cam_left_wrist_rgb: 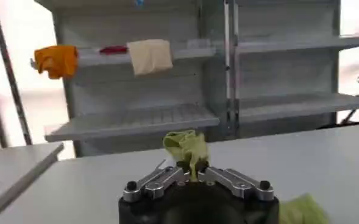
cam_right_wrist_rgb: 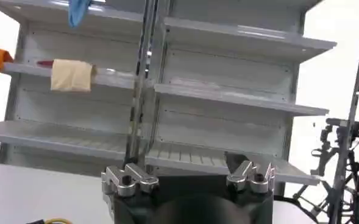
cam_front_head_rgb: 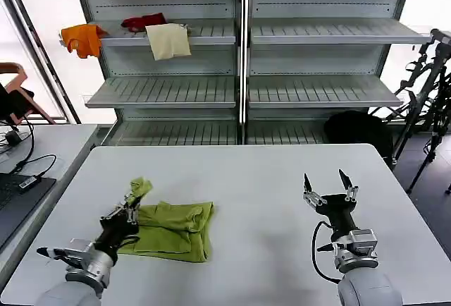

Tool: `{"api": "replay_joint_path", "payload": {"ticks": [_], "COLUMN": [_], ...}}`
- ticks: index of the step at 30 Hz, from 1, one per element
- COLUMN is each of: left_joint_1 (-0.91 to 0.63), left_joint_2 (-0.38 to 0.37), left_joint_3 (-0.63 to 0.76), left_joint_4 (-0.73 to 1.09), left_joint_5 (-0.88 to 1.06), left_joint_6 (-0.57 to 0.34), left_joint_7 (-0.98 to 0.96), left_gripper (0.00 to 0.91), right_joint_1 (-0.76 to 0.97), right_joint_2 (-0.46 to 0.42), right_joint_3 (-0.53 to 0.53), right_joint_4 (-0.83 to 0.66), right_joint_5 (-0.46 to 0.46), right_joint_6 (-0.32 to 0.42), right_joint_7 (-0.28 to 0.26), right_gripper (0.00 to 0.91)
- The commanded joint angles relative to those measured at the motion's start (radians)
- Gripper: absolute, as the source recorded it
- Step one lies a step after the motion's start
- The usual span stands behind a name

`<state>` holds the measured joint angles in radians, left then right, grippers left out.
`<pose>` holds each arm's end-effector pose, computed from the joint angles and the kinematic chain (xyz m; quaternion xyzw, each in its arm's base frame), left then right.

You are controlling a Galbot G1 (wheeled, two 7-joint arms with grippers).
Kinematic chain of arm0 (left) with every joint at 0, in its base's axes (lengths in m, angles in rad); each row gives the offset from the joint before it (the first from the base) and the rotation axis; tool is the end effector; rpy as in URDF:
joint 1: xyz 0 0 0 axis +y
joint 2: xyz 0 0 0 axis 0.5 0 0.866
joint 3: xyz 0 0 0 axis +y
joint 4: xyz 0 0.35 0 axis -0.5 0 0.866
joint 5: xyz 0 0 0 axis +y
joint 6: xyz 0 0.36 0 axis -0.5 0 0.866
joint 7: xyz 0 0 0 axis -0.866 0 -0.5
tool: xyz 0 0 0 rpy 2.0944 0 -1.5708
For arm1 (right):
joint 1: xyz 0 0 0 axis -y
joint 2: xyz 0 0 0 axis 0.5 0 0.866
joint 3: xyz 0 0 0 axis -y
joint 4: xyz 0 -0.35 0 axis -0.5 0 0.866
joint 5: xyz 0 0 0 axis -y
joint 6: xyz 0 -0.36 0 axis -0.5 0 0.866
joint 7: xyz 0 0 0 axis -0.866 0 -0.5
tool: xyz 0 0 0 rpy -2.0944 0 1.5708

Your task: Fold and organize the clothes.

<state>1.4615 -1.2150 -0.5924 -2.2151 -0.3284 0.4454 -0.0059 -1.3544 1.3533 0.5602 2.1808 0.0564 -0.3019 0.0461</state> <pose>0.2151 0.0652 -0.2241 -0.0721 -0.9905 -0.0254 0.1140 0.2393 -0.0416 -0.2208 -0.0009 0.9966 -0.0821 0.0030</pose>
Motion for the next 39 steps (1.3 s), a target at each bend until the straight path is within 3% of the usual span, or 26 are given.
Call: {"api": "replay_joint_path", "payload": {"ticks": [1, 14, 27, 34, 35, 36, 37, 39], "left_joint_1": [-0.032, -0.060, -0.062, -0.057, -0.060, -0.062, -0.065, -0.072], "left_joint_2": [-0.029, -0.058, -0.065, -0.084, -0.091, -0.095, -0.100, -0.105], "left_joint_3": [0.141, 0.192, 0.258, 0.306, 0.321, 0.325, 0.332, 0.348], "left_joint_4": [0.043, 0.083, -0.025, -0.023, -0.012, 0.000, 0.017, 0.050], "left_joint_5": [-0.009, -0.016, -0.040, -0.034, -0.033, -0.034, -0.032, -0.027], "left_joint_6": [0.019, 0.037, 0.126, 0.130, 0.128, 0.124, 0.120, 0.108], "left_joint_7": [-0.026, -0.058, -0.143, -0.178, -0.186, -0.188, -0.189, -0.193], "left_gripper": [0.000, 0.000, 0.010, 0.020, 0.071, 0.615, 0.907, 0.907], "right_joint_1": [0.002, 0.025, 0.033, 0.036, 0.036, 0.035, 0.035, 0.033], "right_joint_2": [0.002, 0.005, 0.004, 0.007, 0.007, 0.007, 0.007, 0.007], "right_joint_3": [-0.003, -0.014, -0.011, -0.018, -0.020, -0.020, -0.021, -0.021], "right_joint_4": [-0.006, -0.032, -0.050, -0.056, -0.056, -0.056, -0.057, -0.058], "right_joint_5": [-0.004, -0.011, -0.012, -0.012, -0.013, -0.013, -0.014, -0.016], "right_joint_6": [0.001, 0.001, 0.004, 0.005, 0.005, 0.005, 0.005, 0.006], "right_joint_7": [-0.001, -0.002, -0.006, -0.008, -0.007, -0.008, -0.008, -0.008], "right_gripper": [0.907, 0.907, 0.907, 0.907, 0.907, 0.907, 0.907, 0.907]}}
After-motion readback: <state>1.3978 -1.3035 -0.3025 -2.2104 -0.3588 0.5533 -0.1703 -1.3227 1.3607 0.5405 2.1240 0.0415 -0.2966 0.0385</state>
